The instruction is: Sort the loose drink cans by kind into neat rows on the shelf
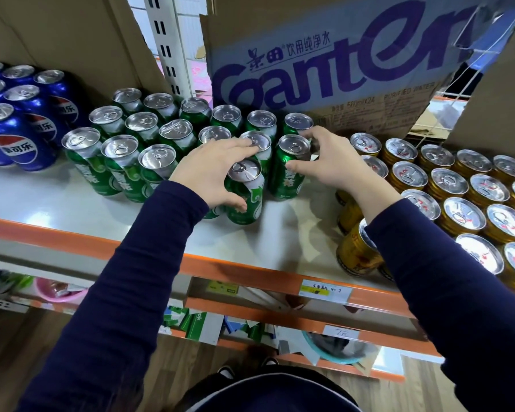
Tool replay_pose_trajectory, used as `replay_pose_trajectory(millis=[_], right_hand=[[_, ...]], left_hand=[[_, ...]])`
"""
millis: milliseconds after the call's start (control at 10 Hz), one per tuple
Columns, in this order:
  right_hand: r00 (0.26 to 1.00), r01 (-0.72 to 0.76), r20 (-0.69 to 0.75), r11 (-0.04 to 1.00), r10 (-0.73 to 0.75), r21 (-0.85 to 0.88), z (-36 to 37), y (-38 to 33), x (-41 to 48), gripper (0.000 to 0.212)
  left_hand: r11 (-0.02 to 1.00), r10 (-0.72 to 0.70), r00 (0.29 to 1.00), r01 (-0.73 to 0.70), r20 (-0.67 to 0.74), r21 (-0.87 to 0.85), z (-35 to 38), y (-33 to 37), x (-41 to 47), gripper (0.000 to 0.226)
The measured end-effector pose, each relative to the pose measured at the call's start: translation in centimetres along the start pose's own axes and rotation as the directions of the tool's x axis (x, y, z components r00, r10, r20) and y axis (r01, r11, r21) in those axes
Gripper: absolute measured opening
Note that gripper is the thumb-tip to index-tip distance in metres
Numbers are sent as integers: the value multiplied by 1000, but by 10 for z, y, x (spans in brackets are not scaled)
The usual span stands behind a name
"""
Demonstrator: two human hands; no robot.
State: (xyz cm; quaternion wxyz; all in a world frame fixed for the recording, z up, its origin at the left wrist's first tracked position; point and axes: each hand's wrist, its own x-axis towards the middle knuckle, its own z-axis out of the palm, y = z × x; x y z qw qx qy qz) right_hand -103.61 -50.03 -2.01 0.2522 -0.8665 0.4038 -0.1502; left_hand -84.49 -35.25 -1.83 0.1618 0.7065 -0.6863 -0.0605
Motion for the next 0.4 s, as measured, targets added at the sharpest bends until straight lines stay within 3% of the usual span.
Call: replay_pose_trajectory(millis=[200,400], right_hand=[[998,50,-28,999,-50,-18,4,-4,-11,64],[983,89,-153,990,-105,-108,5,-14,-32,50]], left_hand=[[999,-17,1000,18,-26,45,6,4,-5,100],[997,-34,982,46,-185,58,13,13,-20,71]])
